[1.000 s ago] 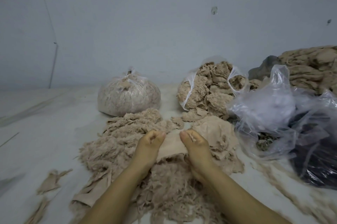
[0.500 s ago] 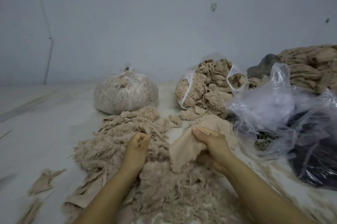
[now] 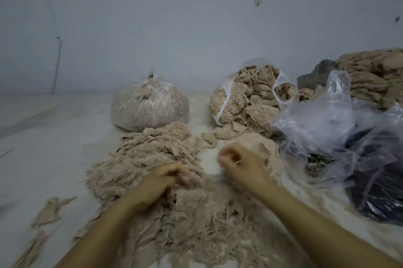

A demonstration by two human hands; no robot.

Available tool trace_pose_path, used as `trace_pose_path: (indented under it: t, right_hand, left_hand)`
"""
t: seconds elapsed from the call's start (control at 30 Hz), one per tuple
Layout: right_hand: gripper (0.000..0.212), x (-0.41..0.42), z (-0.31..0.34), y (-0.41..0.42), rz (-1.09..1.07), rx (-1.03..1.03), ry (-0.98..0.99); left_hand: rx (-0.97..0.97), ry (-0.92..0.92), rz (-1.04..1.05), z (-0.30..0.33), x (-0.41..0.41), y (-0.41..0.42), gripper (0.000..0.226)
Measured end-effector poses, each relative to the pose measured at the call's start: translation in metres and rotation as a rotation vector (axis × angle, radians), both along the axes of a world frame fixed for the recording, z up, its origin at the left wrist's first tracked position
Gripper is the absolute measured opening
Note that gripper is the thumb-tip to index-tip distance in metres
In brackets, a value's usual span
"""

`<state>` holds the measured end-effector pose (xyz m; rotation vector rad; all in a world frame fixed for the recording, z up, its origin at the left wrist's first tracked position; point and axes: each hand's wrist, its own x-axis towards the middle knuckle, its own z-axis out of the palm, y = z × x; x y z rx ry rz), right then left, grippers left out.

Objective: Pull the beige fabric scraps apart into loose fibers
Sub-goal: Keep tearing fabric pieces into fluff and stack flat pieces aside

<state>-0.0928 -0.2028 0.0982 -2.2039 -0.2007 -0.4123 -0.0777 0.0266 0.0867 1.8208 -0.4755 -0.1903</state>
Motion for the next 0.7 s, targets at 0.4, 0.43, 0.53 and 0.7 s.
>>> trace_pose_path:
  t: [0.4,0.43,0.53,0.7]
  right_hand:
    - [0.058,-0.036,-0.043,0.058,0.264,0.140,0.173]
    - [0.048,-0.034,-0.044,0.060,0.220,0.104,0.120]
    - [0.010,-0.025,-0.037,0.051,0.024,0.243,0.009]
    - [0.018,-0.018,-0.034,0.040,-0.024,0.434,0.103]
  left_hand:
    - [0.158,-0.195,0.183,-0.012,-0.013,-0.021,0.035]
    - [0.160,-0.213,0.206,-0.011,-0.012,-0.026,0.037]
    - [0.165,-0.267,0.298,-0.011,-0.009,-0.029,0.041]
    - [0.145,-0.275,0.249,-0.014,-0.011,-0.020,0.035]
